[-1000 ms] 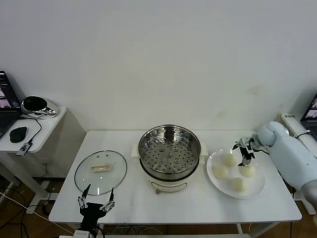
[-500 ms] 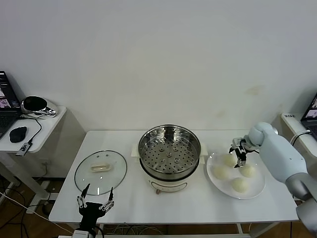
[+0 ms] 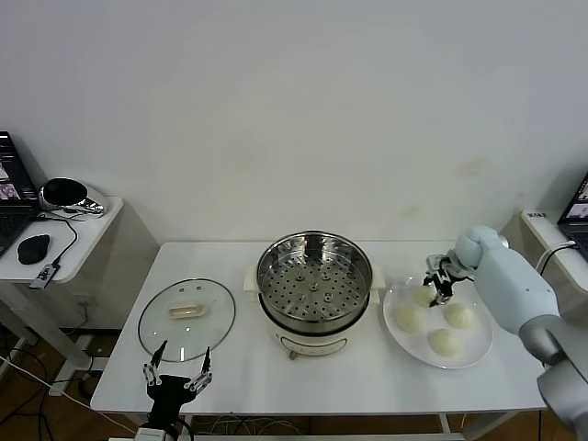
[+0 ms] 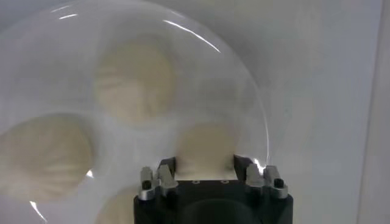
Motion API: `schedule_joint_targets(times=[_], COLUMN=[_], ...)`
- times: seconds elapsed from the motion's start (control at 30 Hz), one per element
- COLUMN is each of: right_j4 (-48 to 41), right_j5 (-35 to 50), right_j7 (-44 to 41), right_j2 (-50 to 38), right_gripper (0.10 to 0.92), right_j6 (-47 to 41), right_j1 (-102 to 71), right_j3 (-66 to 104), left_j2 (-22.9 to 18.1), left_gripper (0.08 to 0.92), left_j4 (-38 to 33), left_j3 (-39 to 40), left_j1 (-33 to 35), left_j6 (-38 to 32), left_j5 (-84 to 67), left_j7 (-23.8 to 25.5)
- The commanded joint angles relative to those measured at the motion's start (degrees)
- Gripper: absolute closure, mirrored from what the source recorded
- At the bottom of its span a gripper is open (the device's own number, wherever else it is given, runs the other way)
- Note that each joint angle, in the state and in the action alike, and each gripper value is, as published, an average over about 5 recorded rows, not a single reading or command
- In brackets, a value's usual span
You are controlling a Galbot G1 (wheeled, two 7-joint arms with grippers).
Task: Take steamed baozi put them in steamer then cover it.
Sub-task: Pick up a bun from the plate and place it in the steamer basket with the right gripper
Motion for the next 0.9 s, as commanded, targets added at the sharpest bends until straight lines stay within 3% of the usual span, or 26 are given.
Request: schedule_joint_targets(times=[0.03, 0.2, 0.37, 0.63, 0.9], right_j4=[8.5, 18.6, 22.0, 23.0, 22.3], right_j5=[7.1, 18.0, 27.8, 40.6, 41.3], right_j7=[-1.1, -2.3, -2.0, -0.3, 0.6], right_j2=[-5.2, -11.1, -11.8, -4.5, 7.2], right_gripper=[0.473, 0.469, 0.465, 0.459, 0.452], right_j6=[-1.0, -2.8, -3.0, -2.3, 1.4], right_j1=[3.4, 12.1, 22.8, 35.2, 36.4], right_j3=[-5.8, -13.1, -20.9, -31.9, -38.8], left_j2=[0.3, 0.7, 1.1, 1.6, 1.4], left_gripper=[0.177, 0.177, 0.177, 0.177, 0.177], left_j4=[-0.1, -0.1, -0.2, -0.2, 0.5], left_j3=[0.0, 0.1, 0.2, -0.3, -0.9], left_j1=[-0.1, -0.4, -0.9, -1.1, -1.5], left_j6=[0.1, 0.1, 0.0, -0.5, -0.9], left_j5=[-0.3, -2.0, -5.0, -5.8, -5.9], left_j7=[0.0, 0.0, -0.1, 0.0, 0.0])
